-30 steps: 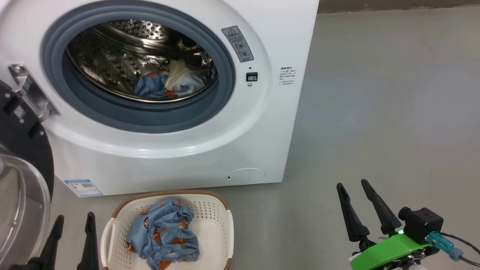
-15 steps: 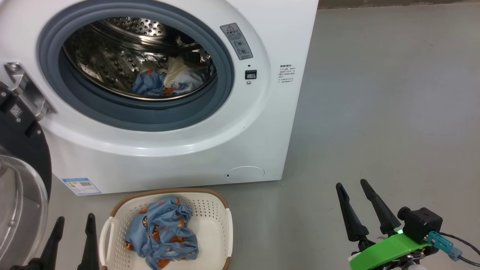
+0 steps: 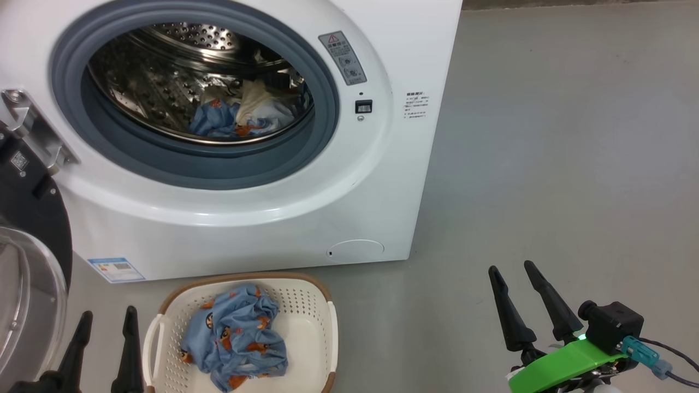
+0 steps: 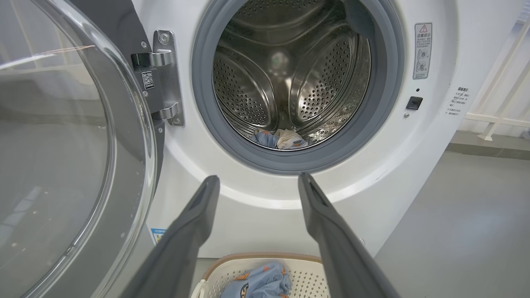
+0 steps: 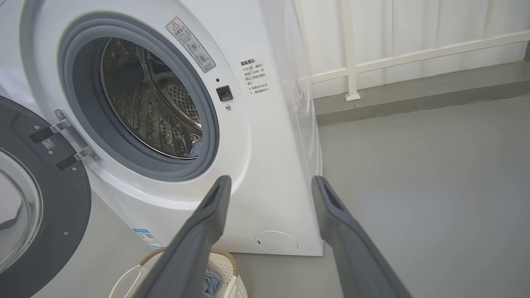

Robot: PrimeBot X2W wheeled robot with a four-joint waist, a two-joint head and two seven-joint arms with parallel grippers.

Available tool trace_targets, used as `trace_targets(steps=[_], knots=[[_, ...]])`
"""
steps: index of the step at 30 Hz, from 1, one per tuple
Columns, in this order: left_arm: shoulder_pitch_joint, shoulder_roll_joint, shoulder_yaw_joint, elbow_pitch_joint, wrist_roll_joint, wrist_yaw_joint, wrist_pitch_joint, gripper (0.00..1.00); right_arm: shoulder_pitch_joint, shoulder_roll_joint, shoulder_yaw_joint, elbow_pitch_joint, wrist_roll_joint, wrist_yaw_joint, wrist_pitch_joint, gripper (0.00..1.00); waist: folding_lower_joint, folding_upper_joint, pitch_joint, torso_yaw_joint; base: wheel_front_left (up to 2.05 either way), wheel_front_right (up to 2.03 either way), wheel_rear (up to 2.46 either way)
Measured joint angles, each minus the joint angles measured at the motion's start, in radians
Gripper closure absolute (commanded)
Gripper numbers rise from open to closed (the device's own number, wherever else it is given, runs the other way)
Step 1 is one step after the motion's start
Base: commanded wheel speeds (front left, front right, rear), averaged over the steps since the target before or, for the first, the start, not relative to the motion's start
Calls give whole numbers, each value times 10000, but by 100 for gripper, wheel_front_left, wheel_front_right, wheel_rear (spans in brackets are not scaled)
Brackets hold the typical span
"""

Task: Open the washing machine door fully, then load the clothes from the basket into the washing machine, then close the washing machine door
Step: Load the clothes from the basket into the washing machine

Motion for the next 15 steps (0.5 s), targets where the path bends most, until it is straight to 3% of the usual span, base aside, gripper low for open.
trace_targets(steps=[15], knots=[[-576, 389, -119, 412, -165, -8, 0, 0, -271, 230, -10, -123, -240, 0, 0, 0, 0, 0, 826, -79, 0, 0, 0]])
